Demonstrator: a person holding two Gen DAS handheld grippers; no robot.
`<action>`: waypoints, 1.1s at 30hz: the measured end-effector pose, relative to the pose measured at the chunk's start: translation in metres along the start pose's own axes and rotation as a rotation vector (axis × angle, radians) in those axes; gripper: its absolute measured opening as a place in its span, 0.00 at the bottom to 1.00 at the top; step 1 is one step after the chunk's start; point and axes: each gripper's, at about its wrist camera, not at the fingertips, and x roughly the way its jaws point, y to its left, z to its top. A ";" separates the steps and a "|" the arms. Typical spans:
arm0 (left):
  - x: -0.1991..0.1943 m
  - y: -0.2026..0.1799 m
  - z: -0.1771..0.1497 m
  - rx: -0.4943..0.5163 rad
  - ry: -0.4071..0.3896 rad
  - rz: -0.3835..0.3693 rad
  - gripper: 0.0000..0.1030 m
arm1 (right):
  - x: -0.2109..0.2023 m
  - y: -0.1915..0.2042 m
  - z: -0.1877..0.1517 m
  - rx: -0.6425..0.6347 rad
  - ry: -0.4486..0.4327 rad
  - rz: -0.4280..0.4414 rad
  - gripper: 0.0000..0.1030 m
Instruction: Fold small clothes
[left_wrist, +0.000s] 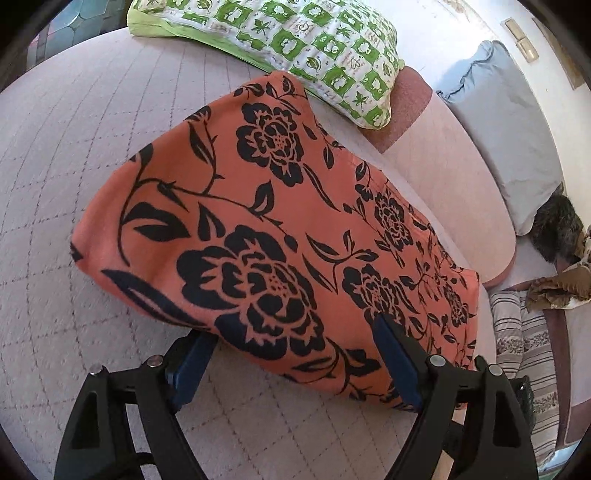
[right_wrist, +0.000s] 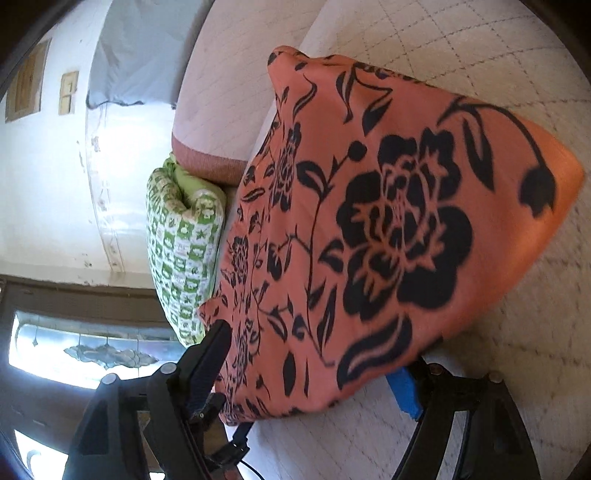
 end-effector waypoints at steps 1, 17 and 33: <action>0.002 -0.002 0.000 0.003 0.000 0.003 0.86 | 0.001 0.000 0.001 0.002 0.000 -0.001 0.80; 0.000 -0.005 -0.004 0.103 -0.053 0.060 0.65 | 0.002 -0.001 -0.003 -0.105 -0.043 -0.126 0.28; 0.007 -0.004 -0.001 0.019 -0.004 -0.034 0.91 | -0.006 0.003 -0.010 -0.072 -0.035 -0.067 0.72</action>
